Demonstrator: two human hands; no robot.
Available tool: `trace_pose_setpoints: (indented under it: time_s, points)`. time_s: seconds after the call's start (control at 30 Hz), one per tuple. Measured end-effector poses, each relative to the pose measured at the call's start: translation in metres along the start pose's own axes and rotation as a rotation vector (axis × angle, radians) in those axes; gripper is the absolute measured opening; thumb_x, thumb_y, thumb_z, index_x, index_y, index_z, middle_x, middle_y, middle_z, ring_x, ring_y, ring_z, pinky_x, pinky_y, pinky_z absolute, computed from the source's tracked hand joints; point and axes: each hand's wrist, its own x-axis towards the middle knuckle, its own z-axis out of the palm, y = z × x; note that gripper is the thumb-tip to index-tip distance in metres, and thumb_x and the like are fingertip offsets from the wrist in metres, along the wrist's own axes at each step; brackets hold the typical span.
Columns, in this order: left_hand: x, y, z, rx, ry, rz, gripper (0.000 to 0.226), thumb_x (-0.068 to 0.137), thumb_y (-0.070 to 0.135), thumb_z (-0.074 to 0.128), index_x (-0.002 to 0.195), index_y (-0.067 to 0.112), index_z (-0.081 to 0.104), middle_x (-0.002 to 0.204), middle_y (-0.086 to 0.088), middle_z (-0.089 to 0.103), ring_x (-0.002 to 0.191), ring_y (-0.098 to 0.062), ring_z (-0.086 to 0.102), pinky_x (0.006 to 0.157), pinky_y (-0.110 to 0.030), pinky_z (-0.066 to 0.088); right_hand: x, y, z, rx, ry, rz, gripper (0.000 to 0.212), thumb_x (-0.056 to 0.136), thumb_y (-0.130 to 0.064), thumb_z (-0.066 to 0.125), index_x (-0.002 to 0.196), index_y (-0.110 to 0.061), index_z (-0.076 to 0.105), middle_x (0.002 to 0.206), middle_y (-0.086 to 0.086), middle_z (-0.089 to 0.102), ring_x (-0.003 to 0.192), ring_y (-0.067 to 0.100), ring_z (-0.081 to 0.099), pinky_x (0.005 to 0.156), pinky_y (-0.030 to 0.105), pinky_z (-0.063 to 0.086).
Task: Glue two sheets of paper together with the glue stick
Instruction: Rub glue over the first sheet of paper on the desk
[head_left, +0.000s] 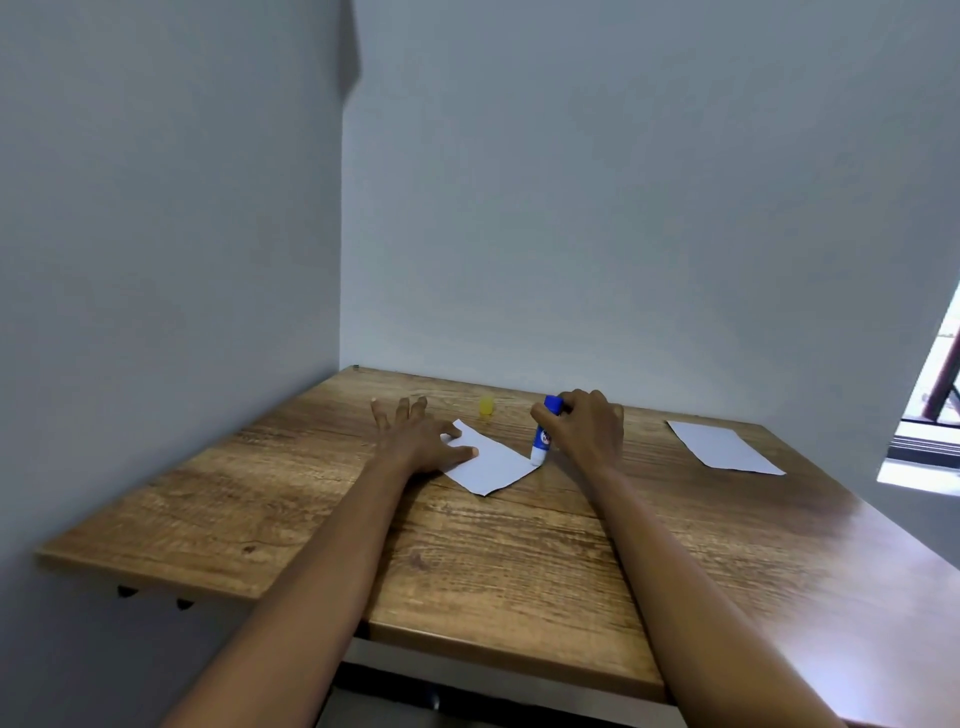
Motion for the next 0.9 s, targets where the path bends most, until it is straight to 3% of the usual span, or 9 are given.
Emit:
trace_pose_setpoints:
  time_s: [0.27,0.4,0.5,0.67,0.9]
  points:
    - [-0.003,0.0,-0.002,-0.01,0.0,0.005,0.06,0.08,0.075,0.041,0.133,0.046,0.045,0.161,-0.007,0.001,0.147,-0.026,-0.006,0.107,-0.061,-0.02,-0.002,0.001,-0.002,0.004,-0.004,0.006,0.031,0.078,-0.036,0.063,0.063,-0.009,0.065,0.059,0.001,0.057,0.071,0.016,0.048,0.076,0.033,0.028]
    - [-0.005,0.001,-0.004,-0.011,-0.021,0.027,0.06,0.082,0.073,0.04,0.134,0.045,0.043,0.161,-0.006,-0.001,0.147,-0.026,-0.008,0.107,-0.061,-0.02,0.001,0.002,-0.006,0.107,0.05,0.088,0.037,0.079,-0.035,0.063,0.054,-0.008,0.056,0.05,0.0,0.048,0.062,0.02,0.047,0.076,0.038,0.038]
    - [-0.007,0.004,-0.005,-0.047,-0.089,0.147,0.057,0.083,0.069,0.044,0.135,0.046,0.042,0.161,-0.003,-0.006,0.146,-0.024,-0.014,0.108,-0.06,-0.019,0.005,0.0,-0.007,0.184,0.1,0.14,0.044,0.085,-0.043,0.062,0.059,-0.008,0.055,0.053,0.002,0.05,0.061,0.023,0.05,0.079,0.04,0.042]
    - [-0.012,0.023,-0.001,-0.118,-0.157,0.437,0.05,0.081,0.067,0.051,0.128,0.052,0.046,0.161,0.005,-0.007,0.146,-0.018,-0.017,0.111,-0.058,-0.017,0.003,-0.001,-0.002,0.118,0.073,0.062,0.047,0.086,-0.051,0.058,0.067,-0.008,0.06,0.059,0.001,0.052,0.064,0.02,0.05,0.079,0.039,0.039]
    - [-0.009,0.029,0.004,-0.145,-0.156,0.471,0.049,0.078,0.069,0.053,0.125,0.055,0.047,0.161,0.005,-0.005,0.146,-0.017,-0.017,0.11,-0.058,-0.018,0.004,0.003,0.004,0.016,0.045,-0.012,0.043,0.088,-0.05,0.056,0.064,-0.014,0.053,0.061,-0.001,0.052,0.068,0.018,0.048,0.076,0.036,0.034]
